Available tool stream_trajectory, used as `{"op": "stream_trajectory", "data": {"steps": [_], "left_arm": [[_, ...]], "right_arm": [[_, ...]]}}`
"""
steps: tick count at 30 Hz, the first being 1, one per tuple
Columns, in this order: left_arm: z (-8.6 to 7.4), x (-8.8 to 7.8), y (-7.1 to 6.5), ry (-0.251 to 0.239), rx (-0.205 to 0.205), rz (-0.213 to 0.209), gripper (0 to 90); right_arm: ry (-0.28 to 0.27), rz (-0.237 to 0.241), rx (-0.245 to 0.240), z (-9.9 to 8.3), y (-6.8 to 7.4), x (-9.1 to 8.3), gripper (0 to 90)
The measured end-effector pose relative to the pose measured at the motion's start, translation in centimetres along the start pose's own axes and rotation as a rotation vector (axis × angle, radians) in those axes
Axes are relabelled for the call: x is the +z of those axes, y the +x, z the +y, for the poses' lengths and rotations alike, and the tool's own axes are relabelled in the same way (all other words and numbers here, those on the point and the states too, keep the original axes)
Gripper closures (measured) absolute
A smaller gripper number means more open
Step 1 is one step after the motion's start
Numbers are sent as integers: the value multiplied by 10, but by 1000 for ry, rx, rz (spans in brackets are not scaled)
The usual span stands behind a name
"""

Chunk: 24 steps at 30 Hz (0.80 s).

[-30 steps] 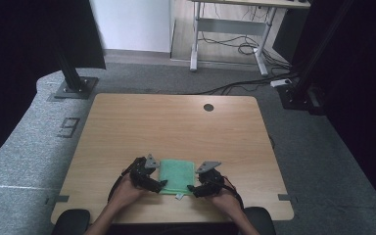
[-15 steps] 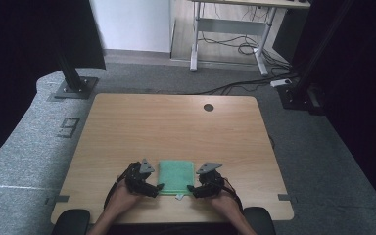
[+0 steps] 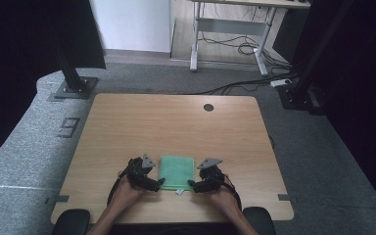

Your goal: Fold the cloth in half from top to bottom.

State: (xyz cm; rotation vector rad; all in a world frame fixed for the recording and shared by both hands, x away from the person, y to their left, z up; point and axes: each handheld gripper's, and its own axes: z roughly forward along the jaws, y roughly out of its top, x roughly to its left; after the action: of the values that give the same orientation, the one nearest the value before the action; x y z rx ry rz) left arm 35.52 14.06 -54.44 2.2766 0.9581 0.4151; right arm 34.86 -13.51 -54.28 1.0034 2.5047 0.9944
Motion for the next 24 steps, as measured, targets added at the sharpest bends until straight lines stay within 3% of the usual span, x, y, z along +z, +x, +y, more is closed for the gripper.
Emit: {"op": "stream_trajectory", "data": {"steps": [16,24], "left_arm": [[24,24,28,-15,-39,48,0],[30,33,42,-29,-84,41,0]], "right_arm": [[-10,-50,42,23,-33,22,255],[-17,-69,53,32,-45,31,256]]}}
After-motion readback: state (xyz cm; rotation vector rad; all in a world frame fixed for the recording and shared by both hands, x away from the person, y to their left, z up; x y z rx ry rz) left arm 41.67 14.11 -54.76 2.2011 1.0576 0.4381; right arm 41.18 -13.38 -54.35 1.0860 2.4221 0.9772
